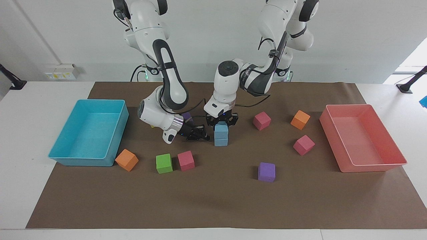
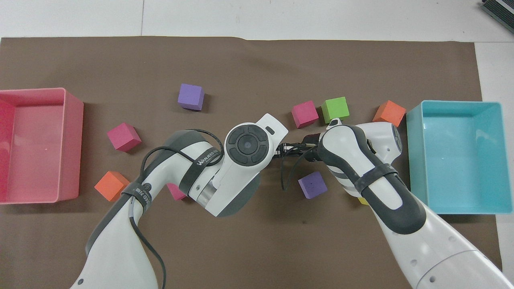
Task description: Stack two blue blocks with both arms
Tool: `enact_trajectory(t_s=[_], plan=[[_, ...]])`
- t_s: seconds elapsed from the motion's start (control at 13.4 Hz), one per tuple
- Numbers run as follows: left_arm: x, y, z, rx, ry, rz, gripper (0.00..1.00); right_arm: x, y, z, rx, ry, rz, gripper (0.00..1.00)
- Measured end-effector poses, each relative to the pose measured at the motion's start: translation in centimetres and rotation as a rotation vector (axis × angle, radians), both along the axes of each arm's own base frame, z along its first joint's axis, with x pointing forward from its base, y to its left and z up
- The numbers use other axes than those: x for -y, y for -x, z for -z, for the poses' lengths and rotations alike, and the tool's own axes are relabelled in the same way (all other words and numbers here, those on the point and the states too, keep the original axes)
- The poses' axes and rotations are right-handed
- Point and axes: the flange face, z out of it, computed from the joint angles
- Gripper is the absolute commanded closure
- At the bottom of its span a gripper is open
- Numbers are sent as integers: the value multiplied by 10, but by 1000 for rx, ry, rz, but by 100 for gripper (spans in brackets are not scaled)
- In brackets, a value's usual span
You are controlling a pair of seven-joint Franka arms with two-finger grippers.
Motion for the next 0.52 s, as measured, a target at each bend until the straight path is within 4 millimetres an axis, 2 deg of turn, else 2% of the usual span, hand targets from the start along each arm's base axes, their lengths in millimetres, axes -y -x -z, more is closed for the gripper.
enact_trajectory(t_s=[0.52], plan=[[-2, -2, 0, 1, -2, -5, 98, 0, 0, 0, 0, 0, 0, 100]])
